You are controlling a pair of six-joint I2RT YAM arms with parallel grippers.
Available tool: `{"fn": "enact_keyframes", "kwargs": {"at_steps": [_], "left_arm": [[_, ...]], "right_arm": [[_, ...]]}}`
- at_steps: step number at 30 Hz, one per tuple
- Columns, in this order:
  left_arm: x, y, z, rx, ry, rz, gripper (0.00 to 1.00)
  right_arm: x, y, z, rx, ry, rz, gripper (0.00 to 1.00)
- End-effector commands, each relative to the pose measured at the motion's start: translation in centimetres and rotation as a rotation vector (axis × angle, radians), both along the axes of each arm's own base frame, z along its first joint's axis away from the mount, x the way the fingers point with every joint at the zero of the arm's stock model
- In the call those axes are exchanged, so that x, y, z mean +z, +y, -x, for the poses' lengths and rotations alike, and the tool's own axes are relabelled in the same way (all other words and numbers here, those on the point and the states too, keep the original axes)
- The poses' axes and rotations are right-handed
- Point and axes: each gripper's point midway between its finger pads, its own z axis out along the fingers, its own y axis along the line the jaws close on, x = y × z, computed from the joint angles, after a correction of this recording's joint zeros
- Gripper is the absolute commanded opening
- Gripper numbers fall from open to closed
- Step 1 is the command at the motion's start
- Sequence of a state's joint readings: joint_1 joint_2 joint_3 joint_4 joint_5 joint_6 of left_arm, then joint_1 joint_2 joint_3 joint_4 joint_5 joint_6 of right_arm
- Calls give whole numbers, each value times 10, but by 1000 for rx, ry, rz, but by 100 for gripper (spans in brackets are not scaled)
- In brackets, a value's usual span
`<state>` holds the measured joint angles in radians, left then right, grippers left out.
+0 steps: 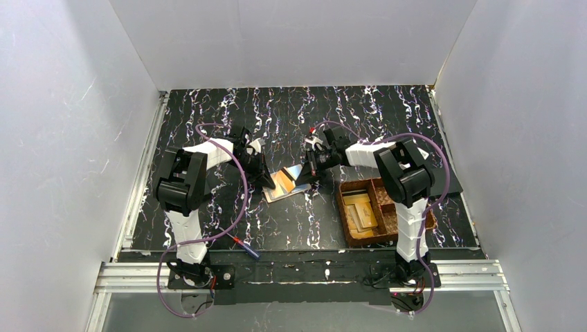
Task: Put the credit cards into the card holder
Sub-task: Insert the credit card into the card holder.
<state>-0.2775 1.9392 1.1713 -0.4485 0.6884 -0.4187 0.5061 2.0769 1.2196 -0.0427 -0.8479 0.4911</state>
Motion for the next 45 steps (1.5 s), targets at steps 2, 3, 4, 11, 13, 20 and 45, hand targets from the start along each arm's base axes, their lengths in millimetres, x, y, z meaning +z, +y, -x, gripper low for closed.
{"fn": "enact_keyframes", "kwargs": {"at_steps": [2, 3, 4, 11, 13, 20, 45], "left_arm": [[-13, 8, 10, -13, 22, -46, 2], [-13, 8, 10, -13, 21, -46, 2], [-13, 8, 10, -13, 23, -46, 2], [-13, 8, 10, -12, 21, -45, 2], [-11, 8, 9, -11, 14, -43, 3], [18, 5, -5, -6, -44, -19, 11], [3, 37, 8, 98, 16, -85, 15]], "right_arm": [[4, 9, -15, -48, -64, -43, 1], [4, 10, -14, -50, -61, -45, 1], [4, 11, -13, -52, -58, -47, 1], [1, 18, -1, -50, -39, -55, 1], [2, 19, 4, -46, -41, -56, 1], [10, 8, -3, -29, -129, 63, 26], [13, 27, -42, 26, -227, 123, 43]]}}
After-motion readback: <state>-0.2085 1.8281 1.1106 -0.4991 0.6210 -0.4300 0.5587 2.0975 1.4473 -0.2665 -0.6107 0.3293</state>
